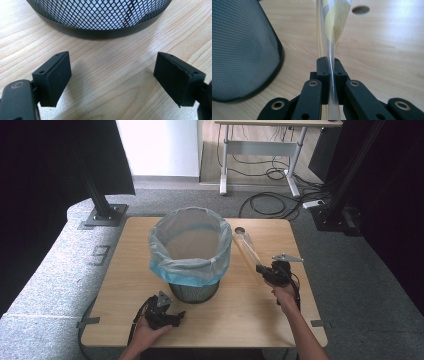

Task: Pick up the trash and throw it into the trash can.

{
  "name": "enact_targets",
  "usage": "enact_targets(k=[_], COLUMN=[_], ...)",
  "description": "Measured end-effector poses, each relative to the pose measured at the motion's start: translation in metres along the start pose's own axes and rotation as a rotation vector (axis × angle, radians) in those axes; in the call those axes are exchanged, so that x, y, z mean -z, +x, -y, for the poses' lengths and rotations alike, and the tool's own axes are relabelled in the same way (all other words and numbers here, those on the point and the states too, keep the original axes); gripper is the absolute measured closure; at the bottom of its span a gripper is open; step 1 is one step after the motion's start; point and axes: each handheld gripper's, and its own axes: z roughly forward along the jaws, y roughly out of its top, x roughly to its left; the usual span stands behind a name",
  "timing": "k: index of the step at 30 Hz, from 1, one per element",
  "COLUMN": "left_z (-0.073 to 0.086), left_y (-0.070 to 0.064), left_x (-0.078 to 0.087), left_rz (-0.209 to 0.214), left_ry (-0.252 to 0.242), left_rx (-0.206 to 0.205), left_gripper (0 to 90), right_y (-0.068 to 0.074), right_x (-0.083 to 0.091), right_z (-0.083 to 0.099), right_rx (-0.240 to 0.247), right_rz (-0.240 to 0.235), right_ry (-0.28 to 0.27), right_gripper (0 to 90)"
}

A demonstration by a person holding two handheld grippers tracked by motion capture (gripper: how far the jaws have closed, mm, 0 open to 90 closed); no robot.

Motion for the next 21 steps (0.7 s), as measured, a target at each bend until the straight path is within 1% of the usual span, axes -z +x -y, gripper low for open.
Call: enact_targets(k=[5, 11, 17, 19, 21], left_z=[0.0, 0.0, 0.0, 0.0, 0.0], left_y=[0.0, 0.0, 0.0, 0.0, 0.0], left_x=[0.0, 0.0, 0.0, 0.0, 0.0], left_rz=[0.003, 0.005, 0.004, 0.004, 0.006], left_ry=[0.0, 0.0, 0.0, 0.0, 0.0], left_rx=[-0.002, -0.005, -0.005, -0.005, -0.005], left_gripper=[14.3, 14.3, 14.3, 14.3, 14.3], right_y=[0.005, 0.005, 0.006, 0.008, 0.012], right_x=[0.01, 0.02, 0.024, 0.027, 0.031], right_z=[-0.008, -0.013, -0.015, -0.018, -0.023], right_rx=[0.01, 0.001, -0.002, -0.018, -0.014], right_rz=[-0.019, -0.027, -0.026, -0.033, -0.039], right_ry=[-0.049, -0.091, -0.105, -0.107, -0.119], right_gripper=[86.9, 86.9, 86.9, 86.9, 86.9])
